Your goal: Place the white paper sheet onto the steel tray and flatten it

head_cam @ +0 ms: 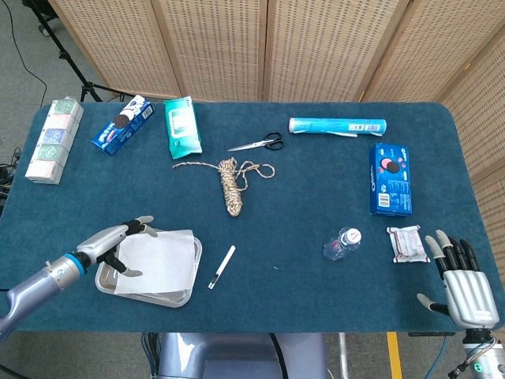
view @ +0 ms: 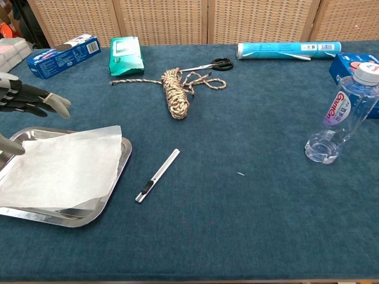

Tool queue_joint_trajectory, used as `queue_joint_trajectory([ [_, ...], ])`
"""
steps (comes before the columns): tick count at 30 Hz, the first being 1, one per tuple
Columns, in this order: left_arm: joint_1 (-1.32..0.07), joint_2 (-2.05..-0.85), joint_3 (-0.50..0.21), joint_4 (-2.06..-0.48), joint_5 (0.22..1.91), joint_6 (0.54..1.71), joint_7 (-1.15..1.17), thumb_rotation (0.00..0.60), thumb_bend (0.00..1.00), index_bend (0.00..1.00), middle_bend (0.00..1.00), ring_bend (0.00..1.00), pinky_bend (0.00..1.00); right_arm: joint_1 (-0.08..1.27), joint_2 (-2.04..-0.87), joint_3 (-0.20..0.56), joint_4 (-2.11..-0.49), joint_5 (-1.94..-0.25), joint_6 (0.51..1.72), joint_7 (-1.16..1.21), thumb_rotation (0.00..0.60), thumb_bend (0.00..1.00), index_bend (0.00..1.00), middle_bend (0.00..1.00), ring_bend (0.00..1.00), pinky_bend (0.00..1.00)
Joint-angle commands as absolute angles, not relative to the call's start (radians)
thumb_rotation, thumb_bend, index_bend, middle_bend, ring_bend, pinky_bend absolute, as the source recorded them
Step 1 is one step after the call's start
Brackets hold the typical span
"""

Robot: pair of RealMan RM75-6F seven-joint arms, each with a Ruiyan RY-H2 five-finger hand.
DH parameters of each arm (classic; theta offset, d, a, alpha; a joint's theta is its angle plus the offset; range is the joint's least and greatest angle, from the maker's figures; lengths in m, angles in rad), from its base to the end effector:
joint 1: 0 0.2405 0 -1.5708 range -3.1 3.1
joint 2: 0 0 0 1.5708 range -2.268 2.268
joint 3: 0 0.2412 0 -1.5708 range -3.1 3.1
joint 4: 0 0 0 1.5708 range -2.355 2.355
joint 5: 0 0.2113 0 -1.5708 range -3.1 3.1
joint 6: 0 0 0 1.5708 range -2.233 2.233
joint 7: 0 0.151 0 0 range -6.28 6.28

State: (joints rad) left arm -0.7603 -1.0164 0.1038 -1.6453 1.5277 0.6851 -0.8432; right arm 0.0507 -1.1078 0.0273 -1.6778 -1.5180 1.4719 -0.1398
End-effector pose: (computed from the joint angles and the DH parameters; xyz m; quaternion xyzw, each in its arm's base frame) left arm -0.2221 0.2954 0.0713 -0.6617 -0.6522 -0.2878 0.2322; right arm -0.2919 -0.1712 0.1427 0.6182 -0.3779 0.3471 0.5955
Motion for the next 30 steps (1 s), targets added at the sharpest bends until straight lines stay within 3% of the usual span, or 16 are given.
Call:
queue_joint_trajectory([
  [1,-0.771,-1.034,0.095,-1.66,1.523,0.669,-0.831,0.586,0.13,0.25,0.0,0.0,0.0,0.05,-1.105,0.029,-1.678,-1.516,1.474,-0.133,0.6,0.0,0.0,0.0,0.0,0.0],
  [16,-0.765,-1.036,0.098,-1.737,1.521,0.65,-0.806,0.588,0.13,0.25,0.0,0.0,0.0,0.047,-1.1,0.03,-1.676,-1.522,1.481,-0.121,0.6,0.0,0.0,0.0,0.0,0.0],
  [30,-0.739,-1.113,0.08,-1.716,1.467,0.658,-0.737,0.595,0.13,0.25,0.0,0.0,0.0,0.048,-1.099,0.031,-1.675,-1.52,1.479,-0.12,0.6,0.0,0.0,0.0,0.0,0.0],
])
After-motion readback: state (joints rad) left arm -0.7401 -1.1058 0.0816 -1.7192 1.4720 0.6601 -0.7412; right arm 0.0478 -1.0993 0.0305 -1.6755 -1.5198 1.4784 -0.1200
